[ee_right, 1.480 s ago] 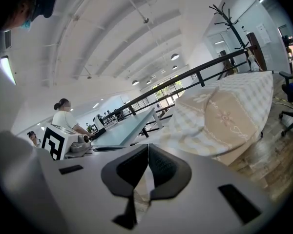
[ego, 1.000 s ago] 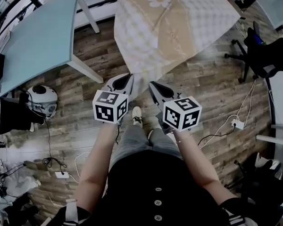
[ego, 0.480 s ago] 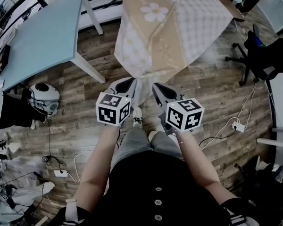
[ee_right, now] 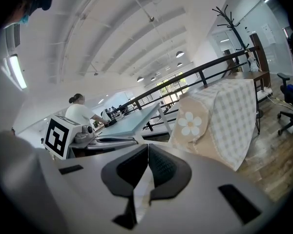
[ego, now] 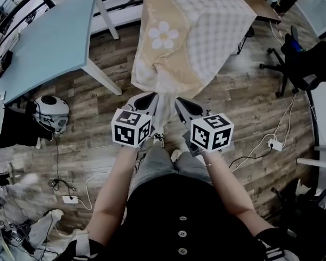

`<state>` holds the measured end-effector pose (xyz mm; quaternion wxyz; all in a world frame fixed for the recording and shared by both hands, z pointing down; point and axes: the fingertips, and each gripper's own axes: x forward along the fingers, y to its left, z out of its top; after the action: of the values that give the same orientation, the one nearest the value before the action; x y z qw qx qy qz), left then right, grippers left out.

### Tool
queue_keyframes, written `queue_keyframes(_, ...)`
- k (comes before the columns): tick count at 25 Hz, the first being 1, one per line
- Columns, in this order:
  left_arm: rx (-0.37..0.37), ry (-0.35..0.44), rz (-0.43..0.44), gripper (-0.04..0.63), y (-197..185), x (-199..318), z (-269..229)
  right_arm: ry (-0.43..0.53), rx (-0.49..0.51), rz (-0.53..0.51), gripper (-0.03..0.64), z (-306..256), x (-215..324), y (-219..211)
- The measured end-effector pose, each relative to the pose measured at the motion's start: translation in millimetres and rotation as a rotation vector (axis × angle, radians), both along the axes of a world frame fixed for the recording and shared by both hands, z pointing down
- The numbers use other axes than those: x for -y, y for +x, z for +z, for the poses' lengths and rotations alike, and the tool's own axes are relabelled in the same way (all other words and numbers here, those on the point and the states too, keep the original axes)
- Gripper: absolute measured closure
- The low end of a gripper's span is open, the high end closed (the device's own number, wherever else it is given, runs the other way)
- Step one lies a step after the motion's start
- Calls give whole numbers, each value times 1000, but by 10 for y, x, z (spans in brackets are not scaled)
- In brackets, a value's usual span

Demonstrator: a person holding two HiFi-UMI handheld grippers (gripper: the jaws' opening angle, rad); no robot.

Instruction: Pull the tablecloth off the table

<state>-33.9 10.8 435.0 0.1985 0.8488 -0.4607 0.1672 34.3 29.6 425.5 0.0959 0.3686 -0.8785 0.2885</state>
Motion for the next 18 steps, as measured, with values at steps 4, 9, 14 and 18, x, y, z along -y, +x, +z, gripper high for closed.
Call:
queue_keyframes(4, 0, -23, 11, 578, 9, -73, 56, 4, -1, 0, 589, -19, -10, 2)
queue_keyframes(9, 0, -64, 22, 578, 35, -211, 186, 6, 0, 7, 590, -13, -40, 39)
queue_keyframes(14, 34, -152, 23, 578, 10, -390, 442, 4, -1, 10, 589, 2, -81, 47)
queue_keyframes(18, 24, -173, 30, 578, 45, -474, 520, 2, -2, 12, 589, 17, -83, 71)
